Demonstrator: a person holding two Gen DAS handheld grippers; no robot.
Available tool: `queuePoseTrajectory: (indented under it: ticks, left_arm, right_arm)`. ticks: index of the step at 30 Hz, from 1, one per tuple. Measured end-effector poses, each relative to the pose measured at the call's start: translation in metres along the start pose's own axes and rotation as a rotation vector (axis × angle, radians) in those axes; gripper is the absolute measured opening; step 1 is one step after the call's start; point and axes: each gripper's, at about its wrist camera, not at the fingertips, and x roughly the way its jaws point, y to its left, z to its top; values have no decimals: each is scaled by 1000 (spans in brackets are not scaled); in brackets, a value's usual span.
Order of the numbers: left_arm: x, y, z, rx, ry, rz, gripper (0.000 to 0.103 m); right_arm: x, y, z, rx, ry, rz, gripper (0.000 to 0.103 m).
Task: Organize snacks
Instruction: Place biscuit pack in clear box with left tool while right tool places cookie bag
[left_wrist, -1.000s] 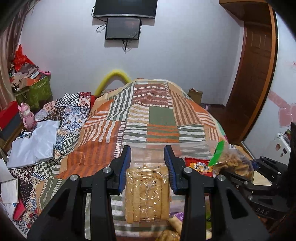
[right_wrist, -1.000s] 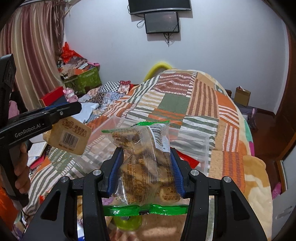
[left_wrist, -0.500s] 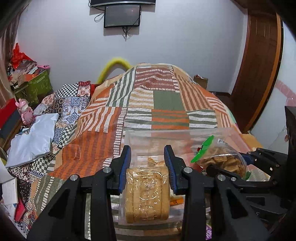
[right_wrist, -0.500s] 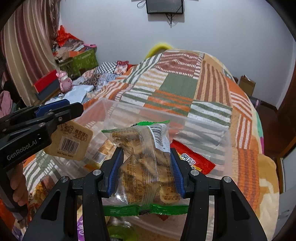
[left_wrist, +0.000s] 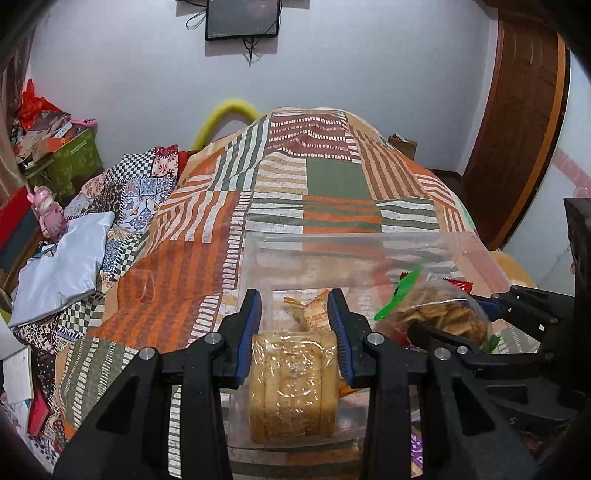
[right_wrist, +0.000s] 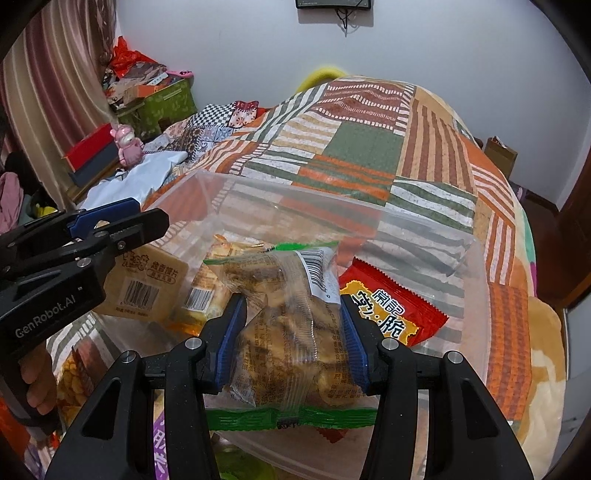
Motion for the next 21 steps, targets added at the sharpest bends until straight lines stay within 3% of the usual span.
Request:
queuePoseTrajectory:
  ticks: [11, 14, 21]
  left_arm:
    - [-22, -6, -1, 14, -22, 0, 37]
    - [-35, -7, -6, 17, -28, -9, 41]
    - [-62, -9, -21, 38, -31, -15, 50]
  right_arm:
    - [-18, 4, -5, -52, -32, -46, 53]
    - [-32, 2, -8, -45, -65, -58, 59]
    - [-70, 2, -19, -32, -133, -55, 63]
